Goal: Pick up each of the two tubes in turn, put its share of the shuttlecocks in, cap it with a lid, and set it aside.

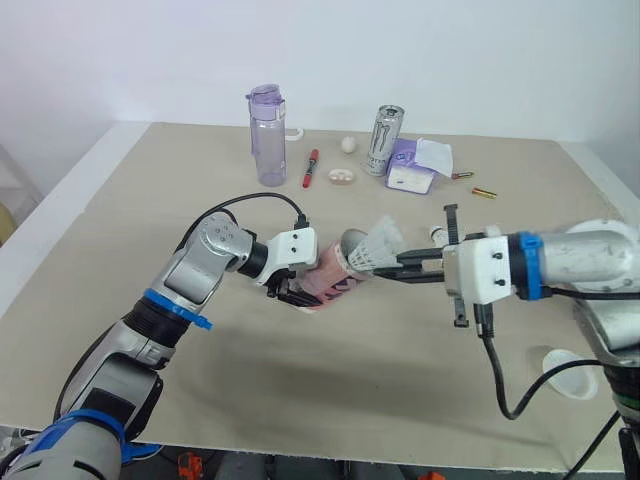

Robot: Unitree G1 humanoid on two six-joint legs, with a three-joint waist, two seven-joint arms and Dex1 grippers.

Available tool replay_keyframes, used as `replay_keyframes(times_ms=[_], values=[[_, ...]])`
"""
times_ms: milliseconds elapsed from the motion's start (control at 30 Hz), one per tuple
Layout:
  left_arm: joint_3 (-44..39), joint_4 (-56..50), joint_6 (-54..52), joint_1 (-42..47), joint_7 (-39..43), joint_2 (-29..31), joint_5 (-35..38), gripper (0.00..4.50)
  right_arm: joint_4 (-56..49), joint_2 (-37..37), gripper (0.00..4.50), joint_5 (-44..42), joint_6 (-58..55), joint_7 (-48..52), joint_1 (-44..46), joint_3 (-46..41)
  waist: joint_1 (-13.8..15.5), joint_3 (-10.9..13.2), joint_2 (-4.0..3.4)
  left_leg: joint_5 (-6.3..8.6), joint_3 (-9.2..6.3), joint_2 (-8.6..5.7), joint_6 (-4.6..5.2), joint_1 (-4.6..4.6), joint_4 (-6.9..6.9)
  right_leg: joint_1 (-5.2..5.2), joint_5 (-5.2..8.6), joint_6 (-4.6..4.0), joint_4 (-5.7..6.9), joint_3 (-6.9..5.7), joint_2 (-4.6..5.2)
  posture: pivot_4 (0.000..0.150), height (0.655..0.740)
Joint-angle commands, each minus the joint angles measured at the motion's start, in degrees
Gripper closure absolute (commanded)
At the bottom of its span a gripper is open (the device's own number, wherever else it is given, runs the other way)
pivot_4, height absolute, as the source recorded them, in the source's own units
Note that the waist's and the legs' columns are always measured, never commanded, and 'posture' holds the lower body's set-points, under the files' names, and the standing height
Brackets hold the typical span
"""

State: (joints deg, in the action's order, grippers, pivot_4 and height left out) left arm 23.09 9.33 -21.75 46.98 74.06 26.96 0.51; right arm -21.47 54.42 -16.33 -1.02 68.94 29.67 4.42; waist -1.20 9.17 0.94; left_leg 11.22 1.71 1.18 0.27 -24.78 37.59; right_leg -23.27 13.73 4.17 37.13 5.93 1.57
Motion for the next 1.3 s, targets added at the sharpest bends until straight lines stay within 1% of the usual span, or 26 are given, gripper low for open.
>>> replay_keyframes(times_ms=[33,67,100,167,200,233,267,333,400,433,500,533,600,700,767,833,933,1067,1300], values=[[0.94,-0.45,-0.97,-0.93,-1.71,-0.35,-0.83,1.38,0.25,-0.65,3.81,0.95,1.84,1.06,3.03,0.51,0.01,0.0,0.0,0.0,0.02,-0.01,0.0,0.0,0.0,-0.01,-0.01,-0.01,0.0,0.0,0.0,0.15,0.74],[0.94,-0.64,-1.09,-1.02,-1.76,-0.35,-0.83,1.38,0.31,-0.74,3.66,0.96,1.92,1.34,3.31,0.65,0.08,0.0,0.0,0.0,0.0,-0.02,0.0,-0.02,0.01,-0.01,0.0,0.0,0.0,0.0,0.0,0.15,0.74],[0.92,-0.71,-1.14,-1.09,-1.78,-0.33,-0.83,1.38,0.48,-0.93,3.13,0.97,1.97,1.5,3.71,0.74,0.08,0.0,0.0,0.0,-0.04,0.0,0.0,-0.03,0.0,-0.01,0.01,0.01,0.0,-0.03,0.0,0.15,0.74],[0.93,-0.75,-1.02,-1.25,-1.77,-0.18,-0.9,1.38,0.76,-1.23,2.49,0.64,1.71,1.48,4.49,0.41,0.08,0.0,0.0,0.0,-0.03,0.0,0.0,-0.04,0.01,-0.01,0.01,0.01,0.0,-0.02,0.01,0.15,0.74],[0.94,-0.85,-1.1,-1.32,-1.77,-0.14,-0.89,1.38,0.75,-1.39,2.03,0.08,1.18,1.29,4.77,0.03,0.08,0.0,0.0,0.0,-0.03,0.0,0.0,-0.04,0.01,-0.01,0.01,0.01,0.0,-0.02,0.01,0.15,0.74],[0.97,-0.9,-1.16,-1.37,-1.73,-0.1,-0.89,1.38,0.64,-1.58,2.03,-1.0,0.07,0.84,4.95,-0.65,0.08,0.0,0.01,0.0,-0.03,0.0,0.0,-0.04,0.01,-0.01,0.01,0.01,0.0,-0.02,0.01,0.15,0.74],[1.02,-1.09,-1.32,-1.45,-1.76,-0.11,-0.88,1.38,0.49,-1.64,1.8,-1.82,-0.66,0.54,4.92,-1.19,0.08,0.0,0.01,0.0,-0.04,0.0,0.0,-0.04,0.01,0.0,0.01,0.01,0.0,-0.03,0.01,0.15,0.74],[1.13,-1.22,-1.32,-1.55,-1.76,-0.06,-0.9,1.38,-0.01,-2.46,1.11,-5.94,-6.36,-2.79,4.0,-4.27,0.09,0.0,0.01,0.0,-0.06,0.0,0.0,-0.05,0.01,0.0,0.01,0.01,0.0,-0.05,0.01,0.15,0.74],[1.18,-1.38,-1.39,-1.62,-1.81,-0.03,-0.85,1.38,-0.71,-3.33,0.3,-10.15,-13.58,-7.23,2.58,-7.96,0.1,0.0,0.02,0.0,-0.1,0.03,0.0,-0.07,0.01,0.01,0.0,0.0,0.0,-0.06,0.03,0.15,0.74],[1.2,-1.4,-1.37,-1.65,-1.81,-0.03,-0.84,1.38,-0.8,-3.91,0.12,-12.08,-18.9,-11.17,0.73,-10.75,0.1,-0.01,0.04,0.0,-0.11,0.03,0.0,-0.07,0.01,0.02,0.0,-0.01,0.0,-0.07,0.04,0.15,0.74],[1.25,-1.36,-1.34,-1.67,-1.79,-0.07,-0.8,1.38,-1.03,-6.99,0.12,-15.43,-28.87,-21.08,-3.42,-16.52,0.14,-0.05,0.11,0.0,-0.15,0.02,0.0,-0.09,0.01,0.04,-0.15,-0.28,0.0,-0.11,0.07,0.15,0.74],[1.31,-1.32,-1.26,-1.72,-1.81,-0.11,-0.83,1.38,-1.27,-8.41,0.12,-16.14,-31.97,-24.69,-5.11,-18.36,0.22,-0.15,0.32,0.0,-0.15,0.03,0.0,-0.09,0.01,0.04,-0.16,-0.3,0.0,-0.11,0.07,0.15,0.74],[1.46,-1.23,-1.09,-1.83,-1.83,-0.2,-0.92,1.38,-2.84,-11.73,0.12,-16.56,-35.77,-31.03,-8.03,-20.62,0.21,-0.18,0.36,0.0,-0.17,0.04,0.0,-0.15,0.0,0.01,-0.18,-0.38,0.0,-0.16,0.09,0.15,0.74],[1.52,-1.11,-0.96,-1.81,-1.81,-0.33,-0.97,1.38,-6.35,-17.36,0.12,-15.81,-39.43,-40.31,-12.06,-22.51,0.19,-0.18,0.33,0.0,-0.14,0.01,0.01,-0.17,-0.01,-0.04,-0.19,-0.39,0.02,-0.15,0.1,0.15,0.74],[1.56,-0.72,-0.73,-1.62,-1.85,-0.51,-1.06,1.38,-8.45,-22.07,0.12,-14.06,-40.71,-47.21,-15.64,-23.43,0.19,-0.18,0.32,-0.01,-0.15,0.0,0.02,-0.19,0.0,-0.07,-0.14,-0.26,0.02,-0.15,0.07,0.15,0.74],[1.57,-0.43,-0.6,-1.48,-1.9,-0.64,-1.11,1.38,-9.29,-25.28,0.12,-11.91,-40.87,-51.94,-19.26,-23.29,0.21,-0.2,0.35,-0.02,-0.15,0.0,0.04,-0.21,0.03,-0.05,-0.03,-0.05,0.01,-0.16,0.06,0.15,0.74],[1.55,-0.41,-0.56,-1.58,-1.9,-0.64,-1.17,1.38,-8.3,-28.2,0.12,-9.99,-40.27,-55.2,-22.17,-22.83,0.18,-0.21,0.33,-0.02,-0.21,-0.01,0.04,-0.22,0.03,0.0,0.05,0.06,0.01,-0.2,0.07,0.15,0.74],[1.47,-0.56,-0.66,-1.7,-1.9,-0.59,-1.19,1.38,-5.31,-31.0,0.12,-8.73,-39.0,-56.48,-23.87,-21.53,0.15,-0.22,0.33,-0.04,-0.12,-0.05,0.07,-0.23,0.03,-0.05,0.02,0.08,0.01,-0.12,0.13,0.15,0.74],[1.29,-0.37,-0.59,-1.48,-1.82,-0.45,-1.27,1.38,3.31,-32.66,0.12,-6.41,-35.05,-56.34,-20.21,-20.28,0.02,-0.22,0.32,-0.05,-0.11,-0.01,0.09,-0.21,0.03,-0.03,-0.01,0.04,-0.01,-0.16,0.11,0.15,0.74]])
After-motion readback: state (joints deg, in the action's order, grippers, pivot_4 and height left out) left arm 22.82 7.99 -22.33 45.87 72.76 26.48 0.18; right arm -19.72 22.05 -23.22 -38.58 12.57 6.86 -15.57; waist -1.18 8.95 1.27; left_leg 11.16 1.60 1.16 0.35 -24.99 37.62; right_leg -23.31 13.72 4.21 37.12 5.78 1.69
